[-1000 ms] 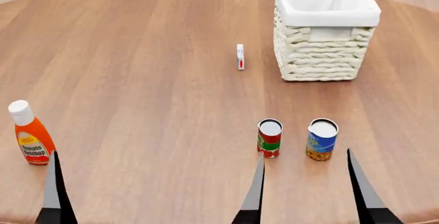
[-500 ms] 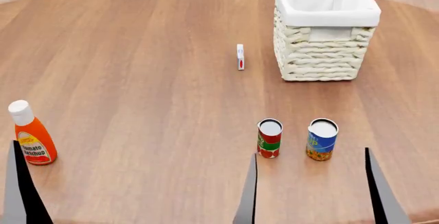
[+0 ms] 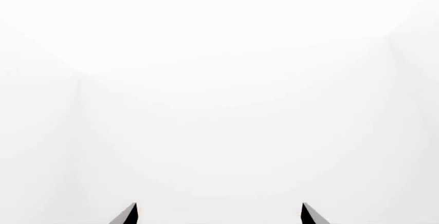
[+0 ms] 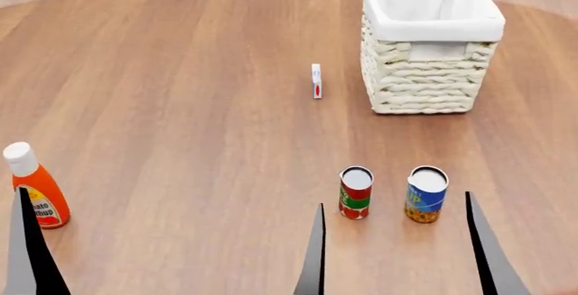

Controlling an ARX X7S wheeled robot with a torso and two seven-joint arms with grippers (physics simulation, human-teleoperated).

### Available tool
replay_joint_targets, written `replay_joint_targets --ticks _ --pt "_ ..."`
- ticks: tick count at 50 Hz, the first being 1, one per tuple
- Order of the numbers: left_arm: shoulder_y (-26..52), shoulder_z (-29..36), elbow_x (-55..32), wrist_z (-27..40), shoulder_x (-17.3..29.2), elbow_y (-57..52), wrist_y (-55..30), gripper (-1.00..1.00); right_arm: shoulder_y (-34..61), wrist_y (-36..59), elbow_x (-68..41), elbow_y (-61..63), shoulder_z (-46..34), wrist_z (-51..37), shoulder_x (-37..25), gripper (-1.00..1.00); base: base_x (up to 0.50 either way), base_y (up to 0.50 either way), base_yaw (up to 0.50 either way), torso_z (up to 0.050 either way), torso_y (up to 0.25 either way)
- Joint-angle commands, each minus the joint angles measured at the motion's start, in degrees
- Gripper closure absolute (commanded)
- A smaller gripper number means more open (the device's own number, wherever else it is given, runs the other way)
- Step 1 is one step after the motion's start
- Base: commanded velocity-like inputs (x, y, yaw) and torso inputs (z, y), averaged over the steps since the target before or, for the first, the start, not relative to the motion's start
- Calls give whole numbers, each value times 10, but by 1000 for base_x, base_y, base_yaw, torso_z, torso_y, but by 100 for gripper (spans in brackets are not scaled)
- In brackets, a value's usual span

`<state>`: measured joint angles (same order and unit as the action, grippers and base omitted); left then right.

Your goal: Pick up the alphabet soup and the cream cheese box, and put them in the basket.

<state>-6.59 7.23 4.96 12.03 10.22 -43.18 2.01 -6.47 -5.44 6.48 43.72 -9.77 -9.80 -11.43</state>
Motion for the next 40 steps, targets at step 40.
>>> replay_joint_targets --ticks 40 --pt "-3 17 -4 23 20 6 1 -100 -1 -7 -21 -7 -11 -18 -21 -100 147 0 0 0 0"
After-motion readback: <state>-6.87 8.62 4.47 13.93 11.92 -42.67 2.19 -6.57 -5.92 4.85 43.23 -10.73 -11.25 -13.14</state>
